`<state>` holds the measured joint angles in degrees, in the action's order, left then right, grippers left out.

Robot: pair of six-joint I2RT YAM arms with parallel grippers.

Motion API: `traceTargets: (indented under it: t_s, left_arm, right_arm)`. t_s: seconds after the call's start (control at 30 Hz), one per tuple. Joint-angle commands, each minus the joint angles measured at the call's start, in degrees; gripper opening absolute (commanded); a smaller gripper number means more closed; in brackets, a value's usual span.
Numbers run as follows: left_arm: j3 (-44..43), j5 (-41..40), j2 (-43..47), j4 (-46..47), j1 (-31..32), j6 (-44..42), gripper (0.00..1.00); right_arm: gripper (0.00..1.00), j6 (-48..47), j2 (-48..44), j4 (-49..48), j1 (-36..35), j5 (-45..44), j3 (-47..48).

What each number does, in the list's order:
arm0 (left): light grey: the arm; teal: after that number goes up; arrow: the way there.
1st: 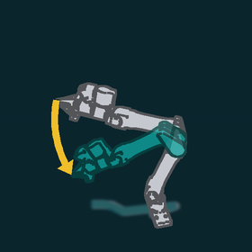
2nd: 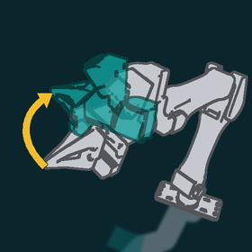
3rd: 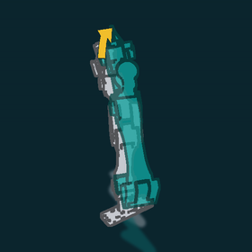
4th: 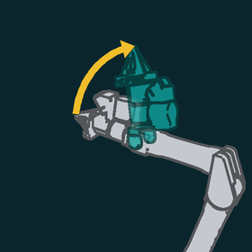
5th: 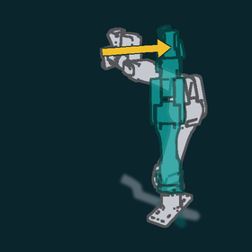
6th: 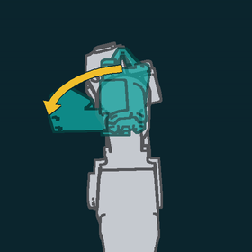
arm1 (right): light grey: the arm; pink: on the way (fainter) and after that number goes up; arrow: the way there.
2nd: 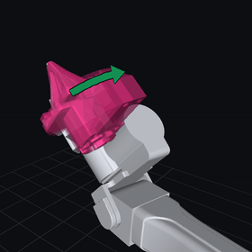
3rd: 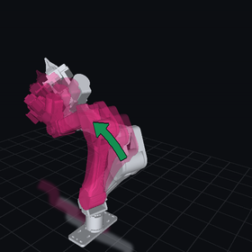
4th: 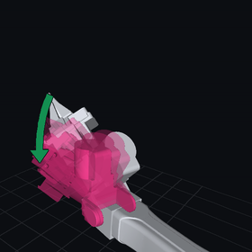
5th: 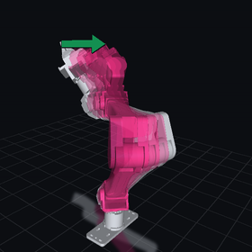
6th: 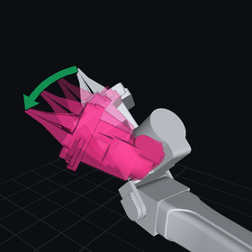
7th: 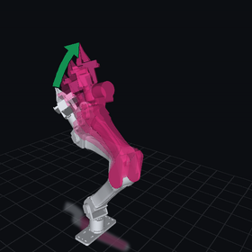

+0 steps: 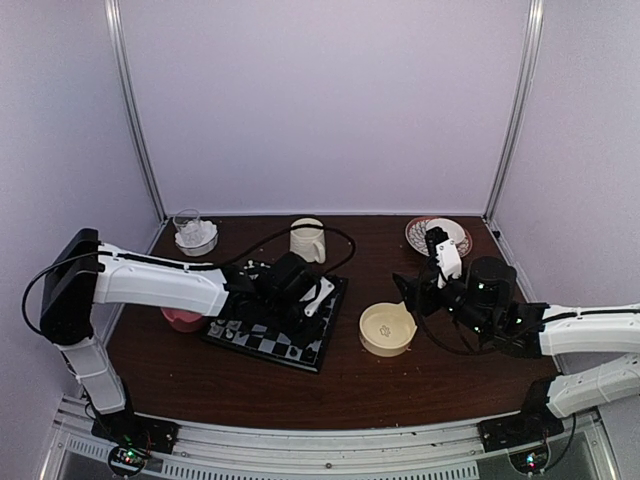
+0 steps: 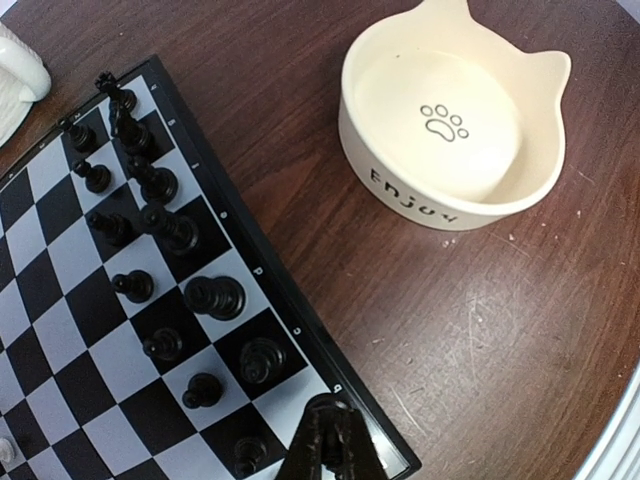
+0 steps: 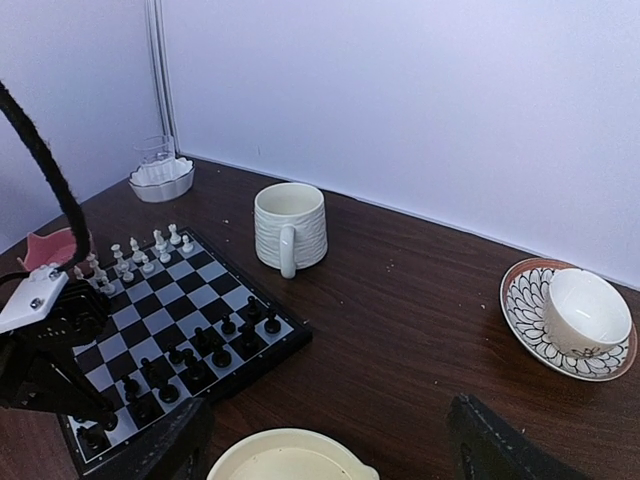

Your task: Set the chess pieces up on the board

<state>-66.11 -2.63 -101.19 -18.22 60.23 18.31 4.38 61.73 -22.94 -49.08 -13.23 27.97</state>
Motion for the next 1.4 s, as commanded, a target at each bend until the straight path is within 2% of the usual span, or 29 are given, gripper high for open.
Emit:
traceTargets:
  t_s: [0.0, 0.83, 1.37]
  left_arm:
    - [-2.04, -1.12, -1.40, -0.96, 0.33, -0.20, 0.00]
    - [-4.51, -1.98, -4.69, -3.85, 0.33, -0.64, 0.01]
    - [-6.03, -2.62, -5.94, -6.25, 0.32, -0.73, 0.05]
  right_arm:
    - [0.84, -0.49, -1.22, -1.09, 0.39, 0.68, -0.53]
    - [0.84, -0.51, -1.27, -1.29, 0.31, 1.54, -0.75]
    - [0.85, -0.60, -1.45, -1.10, 0.30, 1.54, -0.85]
